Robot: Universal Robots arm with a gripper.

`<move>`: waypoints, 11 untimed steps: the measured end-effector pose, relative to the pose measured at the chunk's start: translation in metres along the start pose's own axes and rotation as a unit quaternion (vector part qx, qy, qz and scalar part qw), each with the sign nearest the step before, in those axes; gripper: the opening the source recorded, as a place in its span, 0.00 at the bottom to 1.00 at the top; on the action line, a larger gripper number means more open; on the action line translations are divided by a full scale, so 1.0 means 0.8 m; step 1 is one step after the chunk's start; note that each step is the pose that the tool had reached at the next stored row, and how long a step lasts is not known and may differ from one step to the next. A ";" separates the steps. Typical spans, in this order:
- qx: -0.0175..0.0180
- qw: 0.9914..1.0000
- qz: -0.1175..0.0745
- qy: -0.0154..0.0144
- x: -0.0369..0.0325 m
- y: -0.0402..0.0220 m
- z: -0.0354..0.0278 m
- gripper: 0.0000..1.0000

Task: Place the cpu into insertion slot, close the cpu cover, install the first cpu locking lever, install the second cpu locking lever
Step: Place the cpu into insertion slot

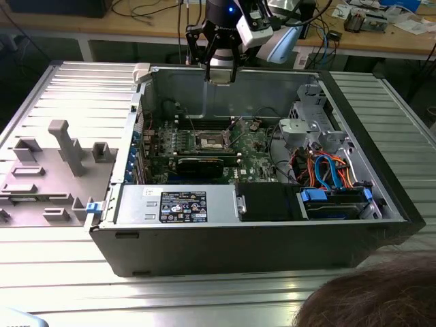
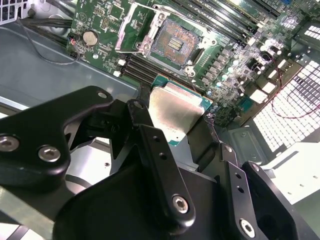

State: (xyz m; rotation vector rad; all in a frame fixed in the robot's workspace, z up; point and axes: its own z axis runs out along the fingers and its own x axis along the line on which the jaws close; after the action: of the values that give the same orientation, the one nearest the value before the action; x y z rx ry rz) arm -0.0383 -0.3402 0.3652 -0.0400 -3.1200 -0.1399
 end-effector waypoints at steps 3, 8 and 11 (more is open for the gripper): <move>0.000 1.000 0.000 0.000 0.0000 -0.0006 0.0070 0.55; 0.000 1.000 0.000 0.000 -0.0001 -0.0007 0.0080 0.55; 0.000 1.000 0.000 0.000 0.0000 -0.0007 0.0084 0.55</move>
State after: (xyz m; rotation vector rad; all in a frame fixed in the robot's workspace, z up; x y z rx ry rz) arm -0.0384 -0.3402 0.3585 -0.0400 -3.1200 -0.1401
